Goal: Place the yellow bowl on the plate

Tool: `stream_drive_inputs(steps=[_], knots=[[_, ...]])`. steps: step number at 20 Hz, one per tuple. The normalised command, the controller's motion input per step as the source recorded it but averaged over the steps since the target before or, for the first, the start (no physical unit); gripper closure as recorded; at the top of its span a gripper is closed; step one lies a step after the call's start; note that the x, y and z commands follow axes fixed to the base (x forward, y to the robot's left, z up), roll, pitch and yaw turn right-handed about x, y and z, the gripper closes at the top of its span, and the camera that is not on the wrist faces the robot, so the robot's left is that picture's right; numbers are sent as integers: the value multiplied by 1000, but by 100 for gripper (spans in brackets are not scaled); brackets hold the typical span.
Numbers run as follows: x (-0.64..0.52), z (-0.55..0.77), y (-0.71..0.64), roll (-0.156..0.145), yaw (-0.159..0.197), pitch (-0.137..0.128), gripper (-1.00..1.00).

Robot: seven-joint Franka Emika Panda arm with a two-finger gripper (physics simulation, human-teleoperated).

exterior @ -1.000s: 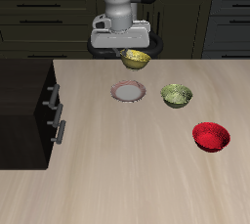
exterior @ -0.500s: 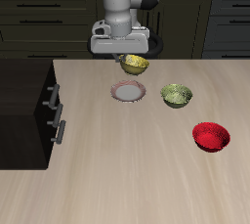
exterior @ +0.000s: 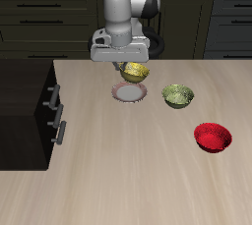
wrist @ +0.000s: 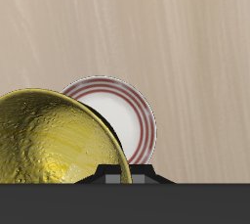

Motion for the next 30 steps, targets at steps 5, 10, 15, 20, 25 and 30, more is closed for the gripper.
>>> stream_drive_inputs(steps=[5,10,15,20,25,30], knots=[[-1,-66,15,1,6,8,100],[18,-70,-39,-11,14,2,100],[56,-90,-37,-12,22,10,100],[41,-157,-21,-3,9,20,100],[31,-41,-65,-16,13,9,100],[-2,-16,23,4,-2,6,100]])
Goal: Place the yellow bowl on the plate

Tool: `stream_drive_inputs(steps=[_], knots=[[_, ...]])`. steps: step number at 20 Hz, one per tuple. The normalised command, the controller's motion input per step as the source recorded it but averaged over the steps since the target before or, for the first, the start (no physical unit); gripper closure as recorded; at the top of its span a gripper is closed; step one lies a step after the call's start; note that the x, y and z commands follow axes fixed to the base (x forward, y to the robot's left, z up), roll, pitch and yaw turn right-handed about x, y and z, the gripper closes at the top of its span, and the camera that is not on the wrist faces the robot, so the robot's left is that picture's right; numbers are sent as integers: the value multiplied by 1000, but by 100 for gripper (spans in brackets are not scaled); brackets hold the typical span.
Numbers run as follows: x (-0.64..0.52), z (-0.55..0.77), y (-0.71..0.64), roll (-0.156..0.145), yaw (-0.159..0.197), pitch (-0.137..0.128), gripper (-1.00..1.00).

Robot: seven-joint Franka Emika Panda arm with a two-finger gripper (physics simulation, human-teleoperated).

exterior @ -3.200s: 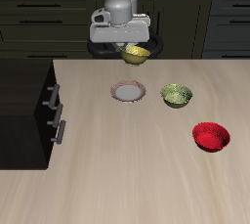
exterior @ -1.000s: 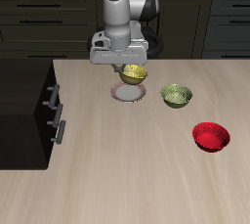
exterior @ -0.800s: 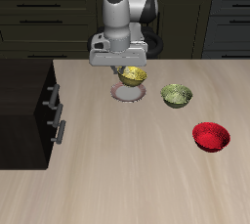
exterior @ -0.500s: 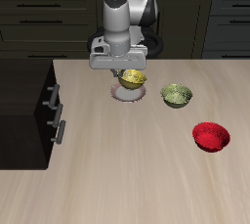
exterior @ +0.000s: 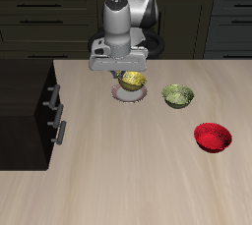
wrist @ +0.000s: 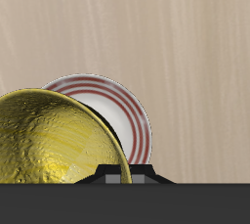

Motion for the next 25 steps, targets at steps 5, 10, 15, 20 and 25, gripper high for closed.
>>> stream_drive_inputs(steps=[5,10,15,20,25], knots=[[-30,-24,-3,-4,4,12,100],[6,-34,-27,-27,-5,44,100],[-9,0,8,-4,15,5,-100],[-16,49,70,12,1,-3,-100],[37,42,82,20,3,-4,-100]])
